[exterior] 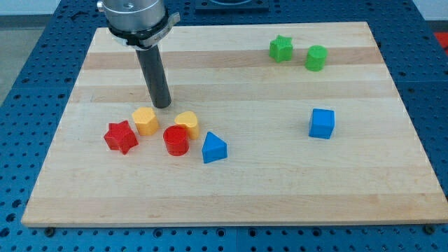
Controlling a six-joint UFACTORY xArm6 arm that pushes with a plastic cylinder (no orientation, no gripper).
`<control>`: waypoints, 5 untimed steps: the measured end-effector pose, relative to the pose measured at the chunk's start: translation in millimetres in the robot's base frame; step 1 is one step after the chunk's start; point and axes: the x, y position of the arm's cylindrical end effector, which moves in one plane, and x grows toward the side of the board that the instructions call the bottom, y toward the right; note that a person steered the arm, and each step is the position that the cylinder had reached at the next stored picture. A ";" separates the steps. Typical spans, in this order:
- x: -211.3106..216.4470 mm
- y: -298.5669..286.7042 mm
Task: Move the red star along with yellow hexagon towards yellow heart
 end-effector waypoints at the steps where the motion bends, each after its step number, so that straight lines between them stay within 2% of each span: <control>1: -0.5 -37.0; 2: 1.6 -116.6; 5: 13.5 -122.9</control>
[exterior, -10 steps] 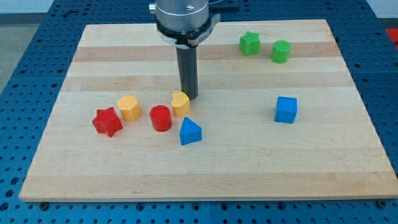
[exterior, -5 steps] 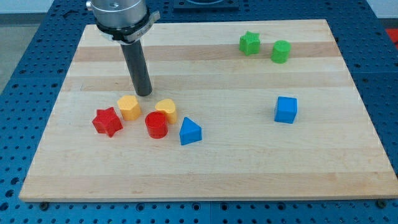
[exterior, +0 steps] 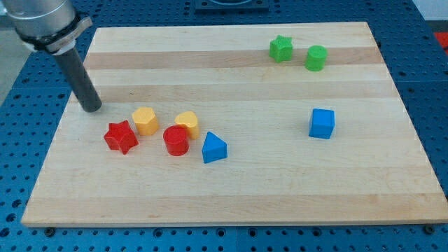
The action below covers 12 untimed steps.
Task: Move the red star along with yellow hexagon towards yellow heart
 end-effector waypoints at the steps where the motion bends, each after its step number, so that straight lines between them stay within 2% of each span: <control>1: 22.6 -4.3; 3: 36.9 -6.0; 4: 122.4 -15.0; 5: 126.7 -15.1; 6: 126.7 -15.1; 7: 111.1 15.5; 8: 77.5 83.7; 9: 66.9 57.3; 12: 51.4 52.1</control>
